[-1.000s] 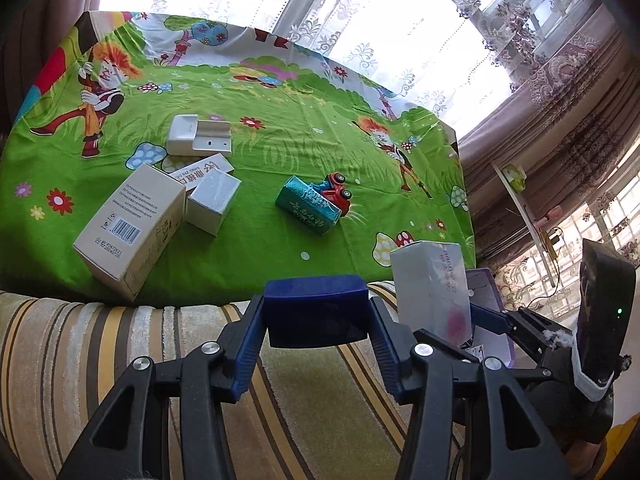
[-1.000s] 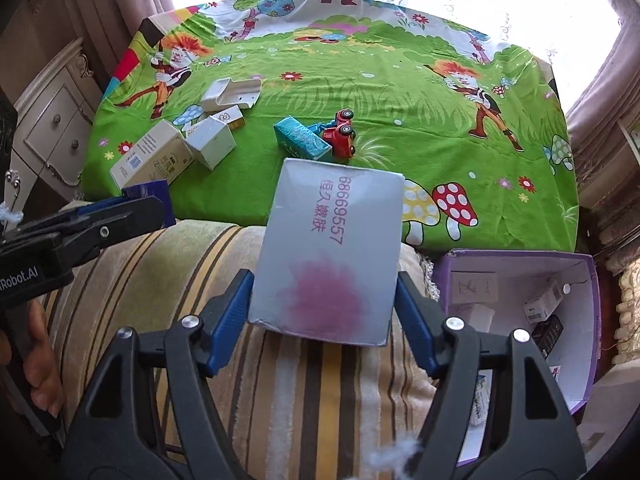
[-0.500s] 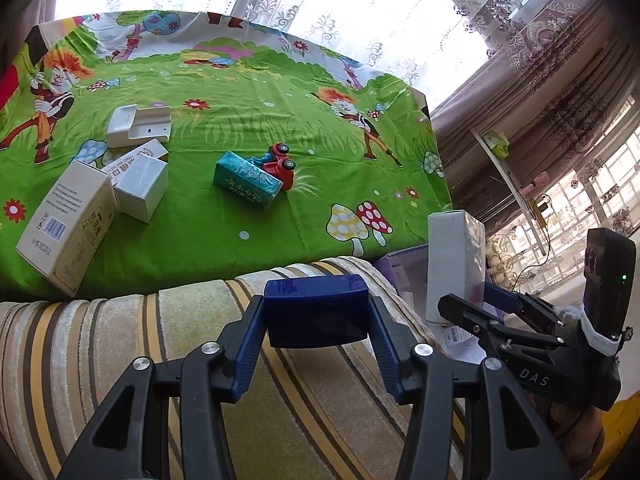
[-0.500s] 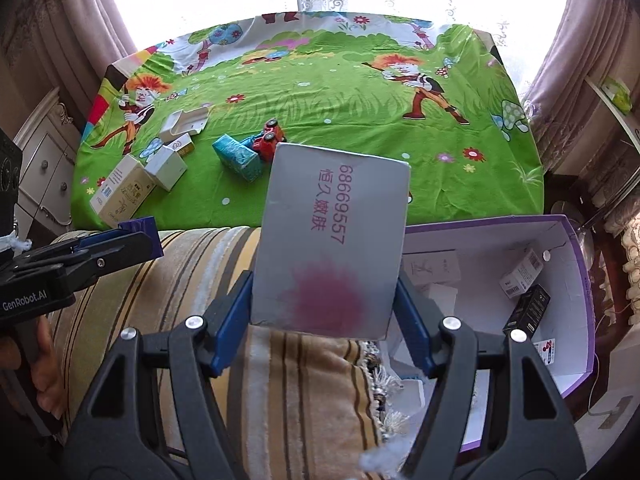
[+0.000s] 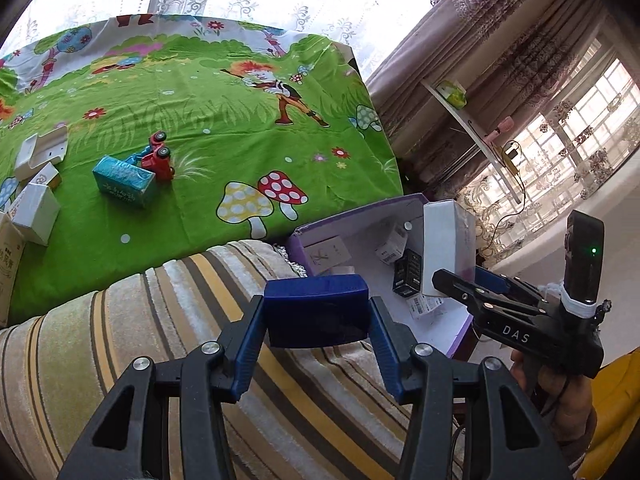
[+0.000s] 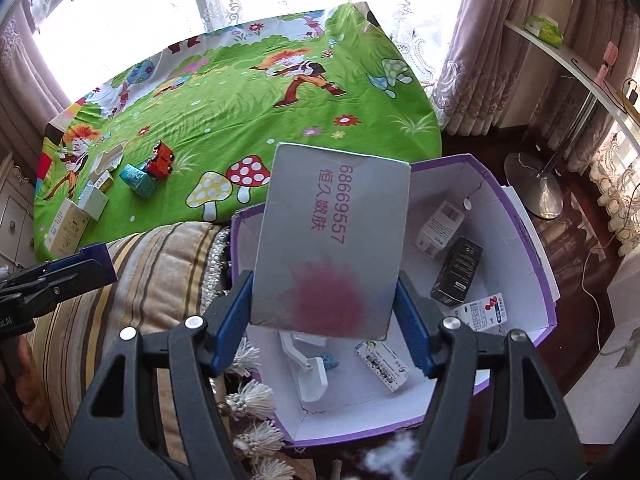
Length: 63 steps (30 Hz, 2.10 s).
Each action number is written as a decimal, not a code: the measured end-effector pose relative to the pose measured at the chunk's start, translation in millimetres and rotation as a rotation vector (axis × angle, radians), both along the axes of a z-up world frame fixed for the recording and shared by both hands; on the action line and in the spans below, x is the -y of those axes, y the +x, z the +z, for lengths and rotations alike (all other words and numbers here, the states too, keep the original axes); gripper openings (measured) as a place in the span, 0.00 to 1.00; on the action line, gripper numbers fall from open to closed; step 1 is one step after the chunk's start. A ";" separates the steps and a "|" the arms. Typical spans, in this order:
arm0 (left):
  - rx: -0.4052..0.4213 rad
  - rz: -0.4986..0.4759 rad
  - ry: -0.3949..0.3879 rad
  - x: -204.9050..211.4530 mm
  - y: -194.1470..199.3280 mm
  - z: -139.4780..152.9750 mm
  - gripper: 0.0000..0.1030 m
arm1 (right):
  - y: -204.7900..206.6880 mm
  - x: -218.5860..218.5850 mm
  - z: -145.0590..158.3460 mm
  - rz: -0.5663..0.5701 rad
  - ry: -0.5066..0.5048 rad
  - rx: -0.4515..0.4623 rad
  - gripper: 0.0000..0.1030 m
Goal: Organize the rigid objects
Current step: 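Carry blue box and pink-print box into the purple box and release both, then move both open tools back over the remaining items on the bed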
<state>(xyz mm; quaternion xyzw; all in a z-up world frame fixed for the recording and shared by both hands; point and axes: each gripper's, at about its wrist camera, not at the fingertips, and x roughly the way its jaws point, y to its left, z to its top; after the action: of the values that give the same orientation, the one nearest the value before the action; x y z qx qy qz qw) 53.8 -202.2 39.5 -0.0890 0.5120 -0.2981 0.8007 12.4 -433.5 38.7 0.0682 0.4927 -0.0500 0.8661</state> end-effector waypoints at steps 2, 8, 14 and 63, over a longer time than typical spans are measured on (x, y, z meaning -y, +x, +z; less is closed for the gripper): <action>0.006 -0.024 0.009 12.1 -2.3 0.2 0.50 | -3.5 10.3 -2.3 -0.019 -0.001 -0.001 0.69; 0.023 -0.079 0.029 42.3 -3.7 2.0 0.50 | -7.4 29.4 -4.7 -0.063 -0.029 0.001 0.69; 0.031 -0.103 0.040 61.9 3.2 2.1 0.54 | -9.6 36.1 -7.3 -0.083 -0.025 0.008 0.69; 0.265 0.273 0.157 -138.0 -5.1 28.3 0.83 | 23.0 -52.5 26.6 0.094 -0.006 0.132 0.92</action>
<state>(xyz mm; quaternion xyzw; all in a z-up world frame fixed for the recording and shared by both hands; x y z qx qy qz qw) 48.7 -64.3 67.8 -0.0550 0.4069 -0.1549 0.8986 35.4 -381.1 65.3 0.0456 0.4369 -0.0059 0.8983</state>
